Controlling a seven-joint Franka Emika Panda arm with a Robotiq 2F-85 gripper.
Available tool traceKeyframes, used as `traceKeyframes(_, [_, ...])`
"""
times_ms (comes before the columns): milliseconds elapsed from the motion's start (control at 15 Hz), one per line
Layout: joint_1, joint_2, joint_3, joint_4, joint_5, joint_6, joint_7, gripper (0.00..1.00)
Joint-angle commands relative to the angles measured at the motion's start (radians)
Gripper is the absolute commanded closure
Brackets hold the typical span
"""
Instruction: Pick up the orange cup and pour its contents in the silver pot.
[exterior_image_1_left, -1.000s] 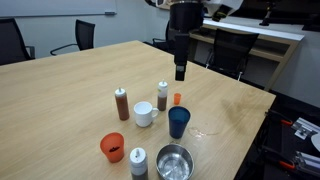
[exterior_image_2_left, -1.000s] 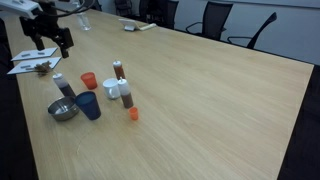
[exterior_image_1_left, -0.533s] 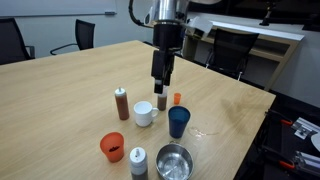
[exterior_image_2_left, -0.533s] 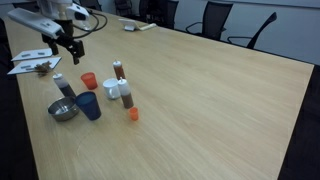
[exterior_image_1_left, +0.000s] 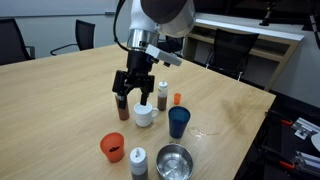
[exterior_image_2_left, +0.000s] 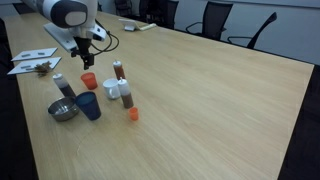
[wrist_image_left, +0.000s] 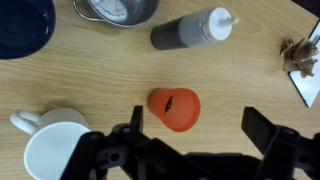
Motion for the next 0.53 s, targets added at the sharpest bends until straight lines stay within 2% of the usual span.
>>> traceKeyframes(0, [0.000,0.022,0.001,0.029,0.015,-0.003,0.041,0.00])
traceKeyframes(467, [0.002,0.048,0.002,0.070,0.033,-0.005,0.096,0.00])
